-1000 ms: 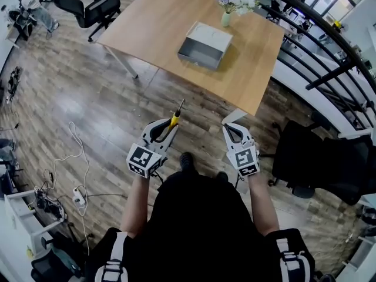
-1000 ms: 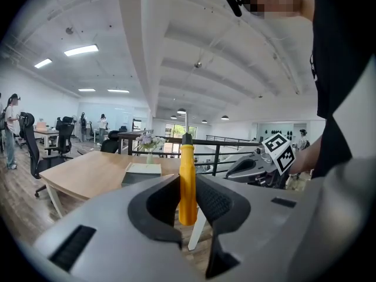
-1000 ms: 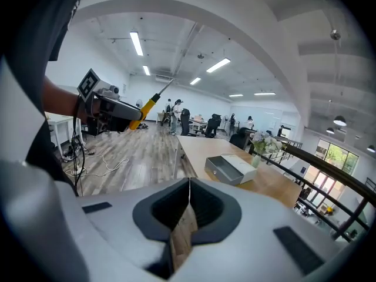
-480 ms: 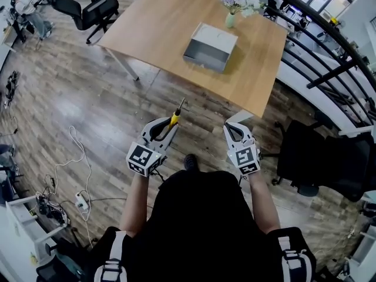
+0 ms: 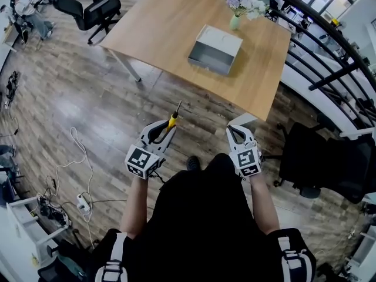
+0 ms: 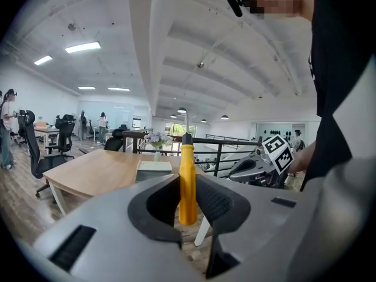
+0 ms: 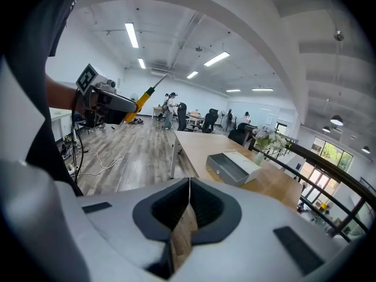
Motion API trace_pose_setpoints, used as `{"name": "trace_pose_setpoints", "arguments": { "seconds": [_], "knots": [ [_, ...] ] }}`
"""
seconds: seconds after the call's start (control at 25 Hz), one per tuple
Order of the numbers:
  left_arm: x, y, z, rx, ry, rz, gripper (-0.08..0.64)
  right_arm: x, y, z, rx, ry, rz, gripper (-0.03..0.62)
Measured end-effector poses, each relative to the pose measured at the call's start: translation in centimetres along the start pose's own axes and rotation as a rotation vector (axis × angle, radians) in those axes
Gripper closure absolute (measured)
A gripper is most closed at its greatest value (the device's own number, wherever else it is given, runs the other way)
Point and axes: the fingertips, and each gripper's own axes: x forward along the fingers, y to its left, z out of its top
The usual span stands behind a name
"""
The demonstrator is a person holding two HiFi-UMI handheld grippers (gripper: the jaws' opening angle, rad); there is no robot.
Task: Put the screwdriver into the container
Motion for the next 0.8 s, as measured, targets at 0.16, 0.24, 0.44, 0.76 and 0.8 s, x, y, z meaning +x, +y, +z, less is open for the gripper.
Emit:
{"name": "trace_pose_setpoints", "arguments": {
  "seconds": [0.16,0.24,0.44,0.76,0.8],
  "knots": [
    [0.9,0.1,0.1,-0.008,0.006,0.002,0.468,0.1,-0.6,0.1,-0.009,0.002,0.006,0.566],
    [1.5,0.1,0.4,-0.013,0.006,0.004,0.468,0.3,-1.0,-0.1,-0.005,0.007,0.011,0.566],
    [3.1,0.3,0.6,-0.004,0.023,0.023,0.468,1.4,-2.5,-0.8,0.011,0.019,0.047,0.566],
    [6.5,1.5,2.4,0.016,0.040,0.073,0.468,4.1,-6.6,0.0,0.005,0.012,0.109,0.566],
    [7.0,1.7,2.8,0.017,0.038,0.080,0.468,4.4,-7.1,0.2,0.000,0.010,0.117,0.566]
  ]
}}
